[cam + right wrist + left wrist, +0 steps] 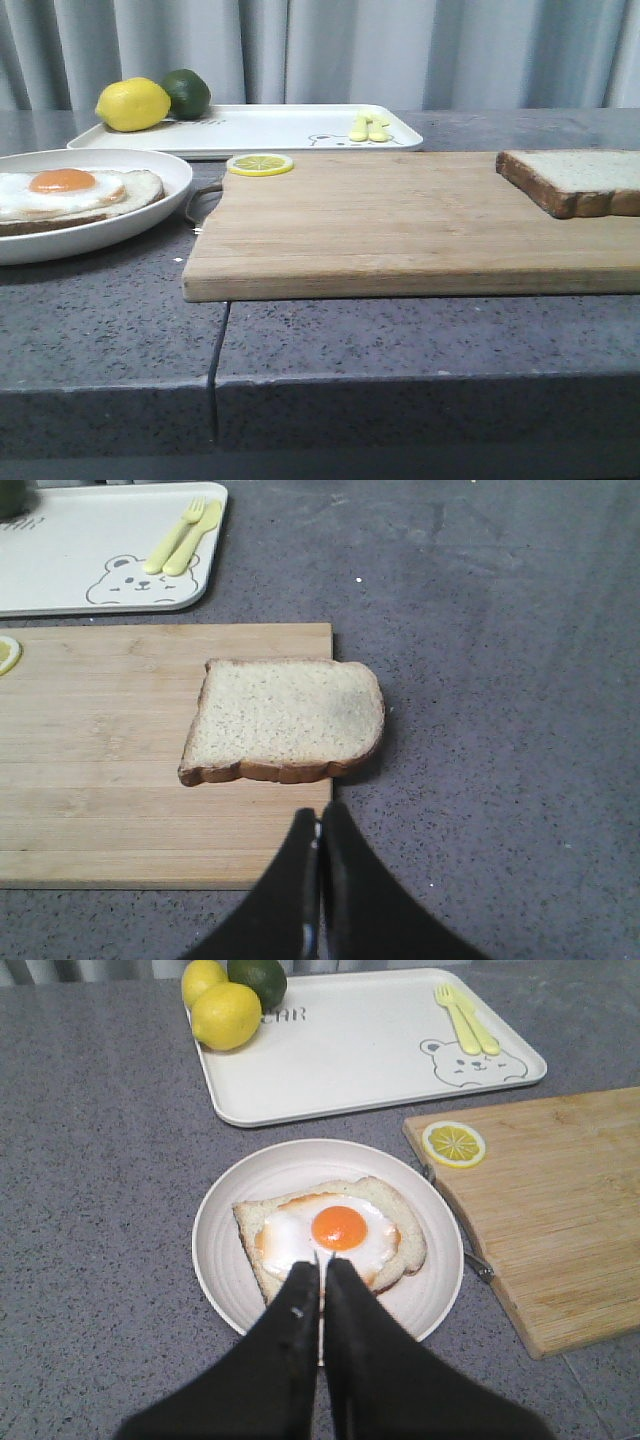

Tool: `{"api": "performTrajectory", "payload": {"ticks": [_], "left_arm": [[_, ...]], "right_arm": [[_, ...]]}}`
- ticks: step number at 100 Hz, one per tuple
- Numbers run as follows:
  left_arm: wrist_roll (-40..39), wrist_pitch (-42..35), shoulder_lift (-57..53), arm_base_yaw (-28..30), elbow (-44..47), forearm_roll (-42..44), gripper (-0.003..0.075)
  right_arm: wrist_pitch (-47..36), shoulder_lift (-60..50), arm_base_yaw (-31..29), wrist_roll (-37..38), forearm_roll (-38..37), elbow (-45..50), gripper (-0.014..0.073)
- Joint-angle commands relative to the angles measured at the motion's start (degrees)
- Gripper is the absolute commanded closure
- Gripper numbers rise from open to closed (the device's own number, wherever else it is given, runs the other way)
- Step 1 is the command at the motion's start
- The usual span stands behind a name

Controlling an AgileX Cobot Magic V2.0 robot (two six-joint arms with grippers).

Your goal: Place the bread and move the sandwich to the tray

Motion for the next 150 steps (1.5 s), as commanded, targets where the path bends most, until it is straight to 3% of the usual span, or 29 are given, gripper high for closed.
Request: {"api": "performTrajectory", "payload": {"ticks": [1, 37, 49, 63, 75, 82, 89, 150], "left_arm": [[-0.46, -3.18, 1.49, 0.11, -2.08, -1.18, 0.0739], [-0.46, -3.49, 3.78, 0.11, -2.08, -1.21, 0.0739], [-0.02, -3.38, 3.78, 0.11, -2.08, -0.97, 0.0709], [-0.02, -3.28, 3.78, 0.11, -2.08, -0.97, 0.0537], [-0.02, -2.77, 3.78, 0.11, -2.08, -0.97, 0.0291], [-0.02, -2.77, 3.78, 0.11, -2.08, -0.97, 0.0182], [-0.02, -2.77, 3.78, 0.11, -2.08, -0.97, 0.0127], [-0.02, -2.77, 3.78, 0.11, -2.08, -0.97, 0.0122]], "right_arm": [[-4.5, 1.26, -0.34, 0.09, -0.03, -1.92, 0.071], [-3.22, 1.29, -0.34, 0.09, 0.03, -1.47, 0.0707], [-3.61, 1.29, -0.34, 0.09, 0.03, -1.47, 0.0645], [-4.2, 1.29, -0.34, 0.09, 0.03, -1.47, 0.0463], [-4.51, 1.29, -0.34, 0.09, 0.03, -1.47, 0.0285], [-4.67, 1.29, -0.34, 0.09, 0.03, -1.47, 0.023], [-4.71, 1.29, -0.34, 0.09, 0.03, -1.47, 0.0217], [-5.2, 1.29, -0.34, 0.09, 0.03, -1.47, 0.0216]]}}
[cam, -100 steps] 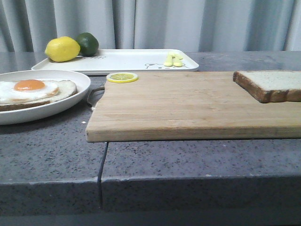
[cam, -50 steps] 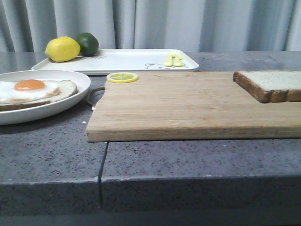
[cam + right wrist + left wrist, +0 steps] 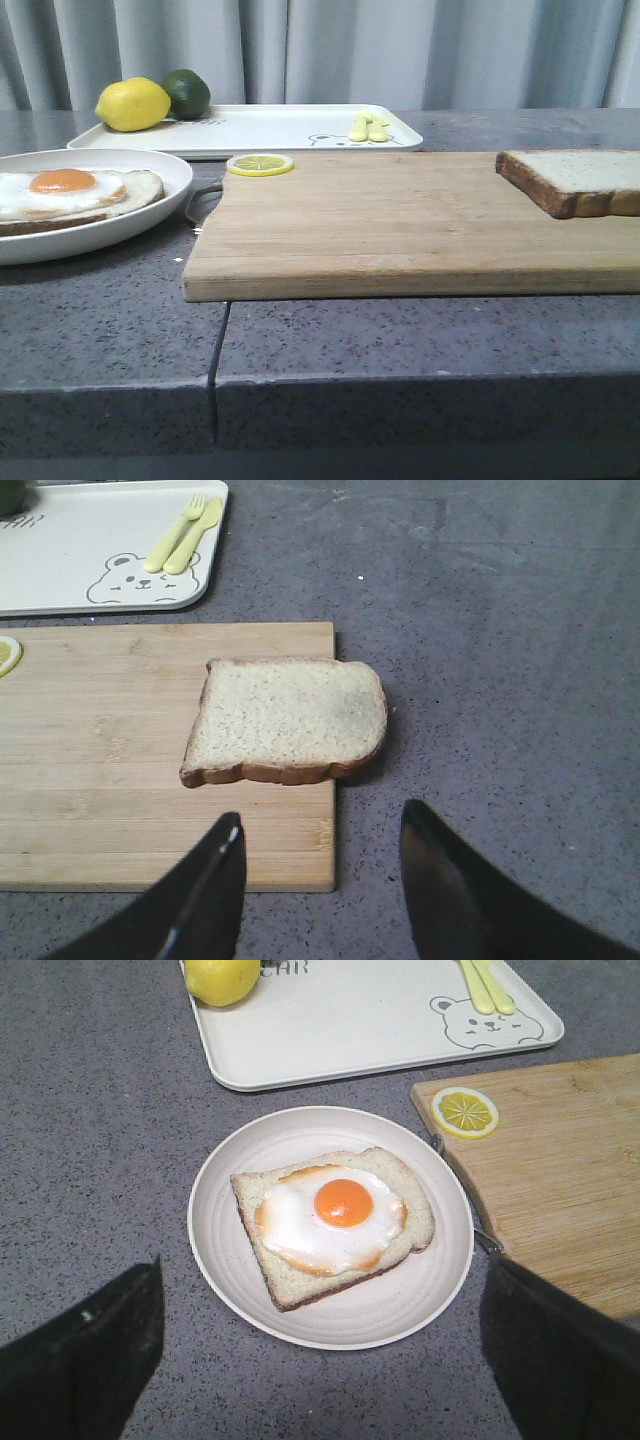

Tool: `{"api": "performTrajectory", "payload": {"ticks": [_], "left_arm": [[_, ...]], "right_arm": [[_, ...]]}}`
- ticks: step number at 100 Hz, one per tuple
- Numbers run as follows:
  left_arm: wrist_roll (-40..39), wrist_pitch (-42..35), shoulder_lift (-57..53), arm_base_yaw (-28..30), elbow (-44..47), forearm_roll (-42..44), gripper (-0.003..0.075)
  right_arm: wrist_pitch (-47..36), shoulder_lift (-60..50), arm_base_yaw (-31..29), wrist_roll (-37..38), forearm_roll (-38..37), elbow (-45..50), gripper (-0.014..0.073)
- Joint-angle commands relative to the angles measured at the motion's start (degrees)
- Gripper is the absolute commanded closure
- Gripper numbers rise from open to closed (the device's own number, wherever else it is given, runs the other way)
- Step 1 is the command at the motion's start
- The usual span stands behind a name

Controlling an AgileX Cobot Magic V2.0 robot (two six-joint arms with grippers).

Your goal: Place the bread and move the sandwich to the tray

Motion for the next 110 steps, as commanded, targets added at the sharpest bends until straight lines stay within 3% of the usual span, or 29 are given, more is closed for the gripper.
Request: {"api": "performTrajectory", "payload": {"ticks": [1, 87, 100, 110], "left_arm": [[-0.02, -3.31, 0.44, 0.11, -2.08, -0.97, 0.0122], [-0.02, -3.31, 0.44, 0.11, -2.08, -0.97, 0.0122], [-0.02, -3.31, 0.44, 0.11, -2.08, -0.97, 0.0122], [-0.02, -3.31, 0.44, 0.11, -2.08, -0.97, 0.0122]], "right_arm": [[-4.83, 0.89, -0.34, -0.01, -0.14, -1.47, 0.0216], [-8.61, 2.17, -0.34, -0.01, -2.95, -1.47, 0.0216], [-8.78, 5.89, -1.84, -1.48, 1.34, -1.47, 0.0216], [-10.29, 9.47, -4.0, -7.59, 8.18, -1.47, 0.0216]]}}
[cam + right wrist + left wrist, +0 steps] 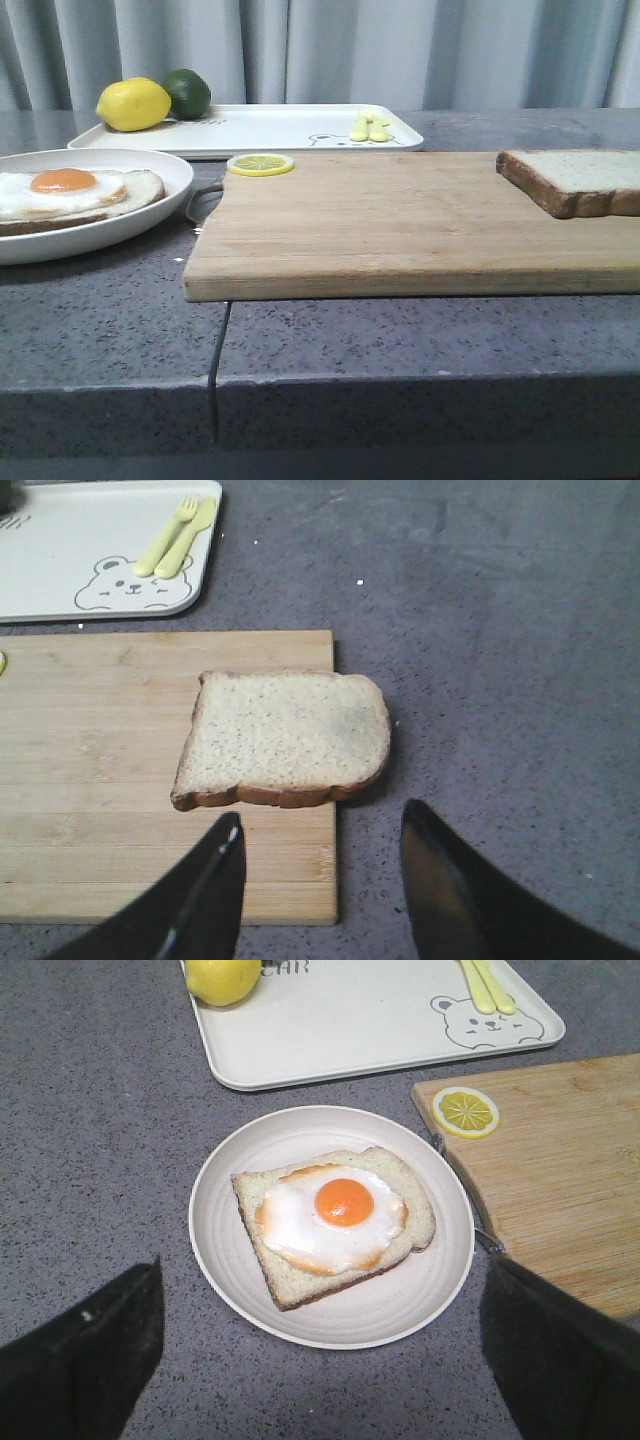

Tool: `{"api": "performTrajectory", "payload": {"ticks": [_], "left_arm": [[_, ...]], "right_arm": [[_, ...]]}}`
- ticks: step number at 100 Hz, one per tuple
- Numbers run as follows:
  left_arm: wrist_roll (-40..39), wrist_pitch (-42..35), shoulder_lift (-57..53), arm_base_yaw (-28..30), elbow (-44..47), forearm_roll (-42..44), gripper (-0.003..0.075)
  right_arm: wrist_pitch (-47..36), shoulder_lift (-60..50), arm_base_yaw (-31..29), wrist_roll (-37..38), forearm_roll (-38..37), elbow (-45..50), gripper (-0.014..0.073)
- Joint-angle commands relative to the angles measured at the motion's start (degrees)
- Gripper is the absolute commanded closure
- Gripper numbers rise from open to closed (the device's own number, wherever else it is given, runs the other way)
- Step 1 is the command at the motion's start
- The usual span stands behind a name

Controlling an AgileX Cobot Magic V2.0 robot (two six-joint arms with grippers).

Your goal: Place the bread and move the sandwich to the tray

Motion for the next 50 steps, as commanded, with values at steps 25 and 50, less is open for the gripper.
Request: {"api": "performTrajectory", "payload": {"ticks": [25, 50], "left_arm": [[-0.02, -3.4, 0.44, 0.11, -2.08, -0.97, 0.0122], [-0.02, -3.4, 0.44, 0.11, -2.08, -0.97, 0.0122]], "right_arm": [[-9.28, 12.14, -10.05, -24.06, 30.43, -1.47, 0.0216], [-7.44, 19.92, -20.16, -40.18, 50.84, -1.47, 0.0216]]}}
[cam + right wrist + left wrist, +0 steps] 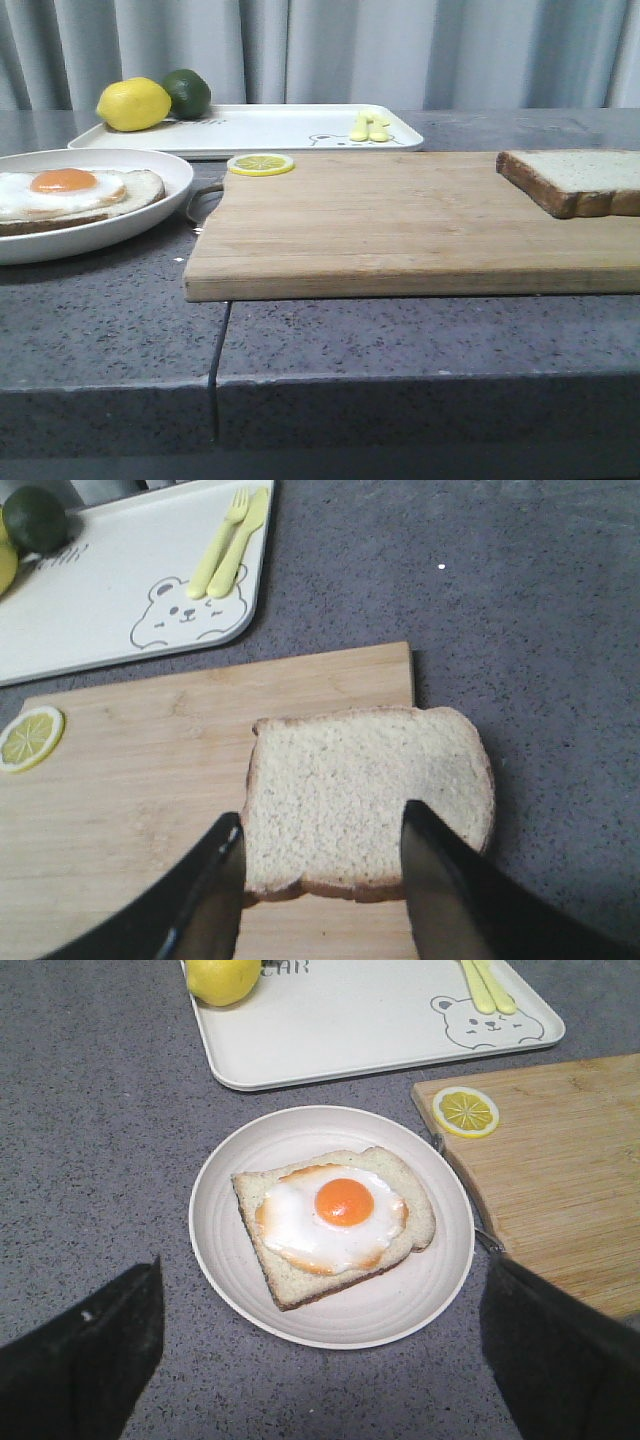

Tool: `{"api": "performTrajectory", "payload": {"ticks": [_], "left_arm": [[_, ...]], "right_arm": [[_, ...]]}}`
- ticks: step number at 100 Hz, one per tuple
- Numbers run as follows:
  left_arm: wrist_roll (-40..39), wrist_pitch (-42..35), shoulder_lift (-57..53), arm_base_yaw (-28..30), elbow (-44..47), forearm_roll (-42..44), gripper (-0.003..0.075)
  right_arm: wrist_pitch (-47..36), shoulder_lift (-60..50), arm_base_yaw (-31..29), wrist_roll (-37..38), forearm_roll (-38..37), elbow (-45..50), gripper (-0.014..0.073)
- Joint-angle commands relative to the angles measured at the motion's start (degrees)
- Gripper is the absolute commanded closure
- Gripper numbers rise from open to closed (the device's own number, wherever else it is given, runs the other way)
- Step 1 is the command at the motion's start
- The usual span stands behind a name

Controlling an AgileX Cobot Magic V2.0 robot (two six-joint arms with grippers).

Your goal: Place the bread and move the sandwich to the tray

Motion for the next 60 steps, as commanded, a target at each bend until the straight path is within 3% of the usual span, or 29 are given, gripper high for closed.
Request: {"api": "performTrajectory", "payload": {"ticks": [1, 31, 60], "left_arm": [[-0.02, -3.4, 0.44, 0.11, -2.08, -0.97, 0.0122], [-0.02, -3.4, 0.44, 0.11, -2.08, -0.97, 0.0122], [-0.02, -3.4, 0.44, 0.11, -2.08, -0.97, 0.0122]], "right_arm": [[-1.49, 2.17, -3.7, -7.24, 9.93, -1.58, 0.0216], [4.37, 8.74, -13.58, -16.95, 21.33, -1.58, 0.0216], [7.31, 14.27, -15.85, -21.29, 27.15, -1.58, 0.0216]]}}
